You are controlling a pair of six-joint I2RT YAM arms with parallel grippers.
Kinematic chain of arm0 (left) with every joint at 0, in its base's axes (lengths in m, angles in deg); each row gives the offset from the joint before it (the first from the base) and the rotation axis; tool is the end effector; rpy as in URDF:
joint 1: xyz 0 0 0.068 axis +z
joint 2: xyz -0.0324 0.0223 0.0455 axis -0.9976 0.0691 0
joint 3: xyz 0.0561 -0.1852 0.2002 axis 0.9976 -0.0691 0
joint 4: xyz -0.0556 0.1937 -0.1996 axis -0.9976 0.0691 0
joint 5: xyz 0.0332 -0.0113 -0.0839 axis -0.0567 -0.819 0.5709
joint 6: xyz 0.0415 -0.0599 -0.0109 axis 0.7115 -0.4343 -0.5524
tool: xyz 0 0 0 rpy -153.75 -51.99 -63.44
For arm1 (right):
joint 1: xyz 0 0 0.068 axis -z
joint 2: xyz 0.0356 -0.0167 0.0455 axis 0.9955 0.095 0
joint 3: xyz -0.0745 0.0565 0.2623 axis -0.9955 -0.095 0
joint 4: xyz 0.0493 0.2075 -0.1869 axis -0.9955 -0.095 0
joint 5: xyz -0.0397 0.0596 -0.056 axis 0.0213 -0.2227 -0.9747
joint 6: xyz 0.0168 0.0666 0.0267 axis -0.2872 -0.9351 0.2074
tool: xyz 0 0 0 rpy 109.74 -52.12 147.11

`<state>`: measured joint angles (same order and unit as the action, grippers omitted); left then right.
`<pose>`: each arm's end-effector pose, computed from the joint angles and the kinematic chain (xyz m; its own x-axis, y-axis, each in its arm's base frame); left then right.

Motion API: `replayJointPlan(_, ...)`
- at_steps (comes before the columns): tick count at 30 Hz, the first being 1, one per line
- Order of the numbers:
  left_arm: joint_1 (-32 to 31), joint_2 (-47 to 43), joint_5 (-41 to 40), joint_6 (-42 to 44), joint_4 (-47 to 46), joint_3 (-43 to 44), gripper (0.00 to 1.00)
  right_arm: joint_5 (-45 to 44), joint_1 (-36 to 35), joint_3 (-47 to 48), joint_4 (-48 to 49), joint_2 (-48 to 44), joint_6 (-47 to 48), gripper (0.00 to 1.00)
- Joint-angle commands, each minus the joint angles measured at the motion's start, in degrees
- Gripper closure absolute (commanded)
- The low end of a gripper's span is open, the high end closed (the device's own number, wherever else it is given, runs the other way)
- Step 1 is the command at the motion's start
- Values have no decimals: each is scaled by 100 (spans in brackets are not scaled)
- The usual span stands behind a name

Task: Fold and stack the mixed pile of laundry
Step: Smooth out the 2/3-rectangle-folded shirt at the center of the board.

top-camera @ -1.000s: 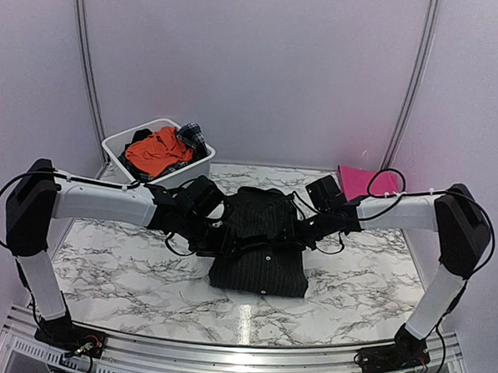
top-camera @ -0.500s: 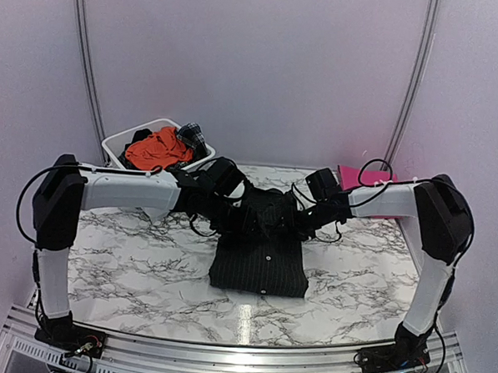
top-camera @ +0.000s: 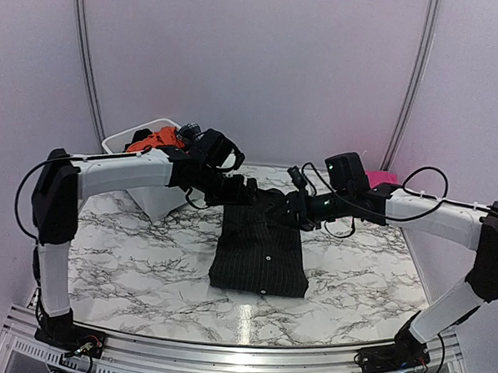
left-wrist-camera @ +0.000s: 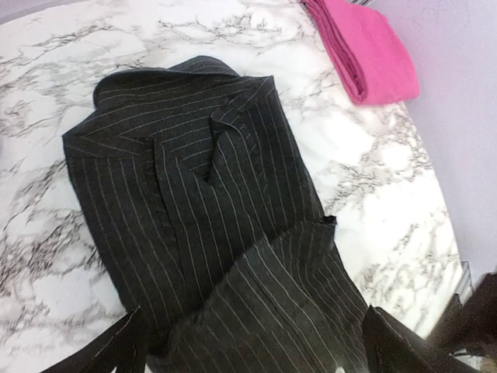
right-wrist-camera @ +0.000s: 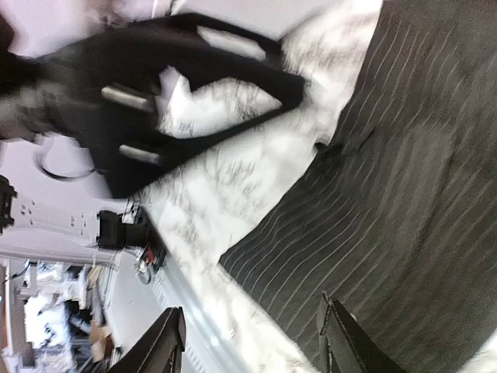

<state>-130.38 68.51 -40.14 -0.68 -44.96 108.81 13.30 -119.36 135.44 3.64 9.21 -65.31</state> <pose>0.3646 -0.3676 0.2395 -0.7647 0.0884 -0.6383 0.4570 0.7727 -0.4405 0.2823 0.2396 0.2550 -0.8835 -0.0583 -0.4647 -0.4217 0.5306 0.7353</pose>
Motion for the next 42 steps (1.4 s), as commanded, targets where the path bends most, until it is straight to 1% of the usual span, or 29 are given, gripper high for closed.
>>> replayJointPlan(1, 62, -1580, -277, -393, -200, -1128, 1, 391, -490, -383, 1082, 236, -1047, 45)
replayJointPlan(4, 86, -2539, -533, -613, -753, -2106, 1, 316, -705, -367, 1261, 566, -1164, 43)
replayJointPlan(6, 90, -3150, -651, -756, -1036, -2622, 1, 251, -712, -489, 1594, 731, -1280, 41)
replayJointPlan(8, 90, -3544, -659, -852, -1251, -3041, 1, 198, -712, -662, 1843, 878, -1356, 40)
replayJointPlan(11, 89, -3935, -580, -966, -1381, -3560, 1, 241, -750, -890, 2176, 992, -1562, 40)
replayJointPlan(14, 80, -4155, -319, -1063, -1450, -4016, 1, 239, -910, -1201, 2397, 936, -1821, 41)
replayJointPlan(16, 46, -4245, -226, -1130, -1450, -4271, 1, 174, -1072, -1489, 2551, 839, -2030, 41)
replayJointPlan(19, -106, -4327, -94, -1238, -1487, -4613, 1, 93, -1252, -2072, 3067, 726, -2488, 41)
replayJointPlan(21, -289, -4320, 34, -1325, -1521, -4760, 1, 46, -1325, -2339, 3318, 630, -2668, 41)
replayJointPlan(24, -735, -4261, 246, -1418, -1782, -4950, 1, 0, -1379, -2353, 3299, 275, -2727, 41)
replayJointPlan(28, -1130, -3993, 928, -1841, -2730, -5139, 2, -240, -1334, -1825, 2550, -288, -2405, 41)
replayJointPlan(29, -1210, -3893, 1009, -1911, -2980, -5130, 4, -258, -1323, -1768, 2477, -327, -2384, 41)
replayJointPlan(31, -1335, -3549, 1144, -2004, -3164, -5034, 11, -282, -1323, -1871, 2551, -340, -2453, 42)
replayJointPlan(34, -1410, -3009, 1261, -2022, -3182, -4698, 24, -257, -1327, -2219, 2945, -172, -2699, 43)
replayJointPlan(36, -1420, -2661, 1304, -2099, -3255, -4636, 29, -269, -1326, -2510, 3298, -27, -2870, 44)
replayJointPlan(39, -1417, -2193, 1497, -2354, -3697, -4876, 35, -311, -1317, -2884, 3555, 205, -2929, 45)
replayJointPlan(42, -1420, -1853, 1572, -2693, -4181, -5388, 41, -320, -1318, -3252, 3755, 401, -2984, 45)
